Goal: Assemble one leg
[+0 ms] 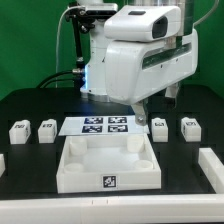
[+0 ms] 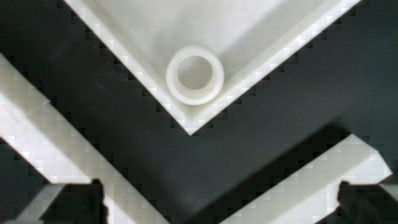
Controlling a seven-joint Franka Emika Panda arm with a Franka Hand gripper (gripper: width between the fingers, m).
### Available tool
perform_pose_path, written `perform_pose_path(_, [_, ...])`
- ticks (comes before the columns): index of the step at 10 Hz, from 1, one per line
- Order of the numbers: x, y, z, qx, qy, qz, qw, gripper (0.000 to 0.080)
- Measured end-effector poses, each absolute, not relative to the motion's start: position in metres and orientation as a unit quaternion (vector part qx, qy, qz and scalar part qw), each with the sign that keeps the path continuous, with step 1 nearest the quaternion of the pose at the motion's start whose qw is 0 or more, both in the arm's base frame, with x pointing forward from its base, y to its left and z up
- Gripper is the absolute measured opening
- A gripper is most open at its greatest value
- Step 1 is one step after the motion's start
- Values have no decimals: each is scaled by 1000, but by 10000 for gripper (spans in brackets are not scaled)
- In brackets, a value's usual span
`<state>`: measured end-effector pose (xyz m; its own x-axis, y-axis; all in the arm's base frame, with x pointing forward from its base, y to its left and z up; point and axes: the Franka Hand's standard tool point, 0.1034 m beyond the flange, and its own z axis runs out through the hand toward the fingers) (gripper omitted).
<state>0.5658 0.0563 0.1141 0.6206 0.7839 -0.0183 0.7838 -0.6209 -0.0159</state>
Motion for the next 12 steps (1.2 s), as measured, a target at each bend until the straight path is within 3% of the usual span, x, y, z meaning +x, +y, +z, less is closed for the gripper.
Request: perform_pose_path(12, [565,56,113,-894,-448,13,4,650])
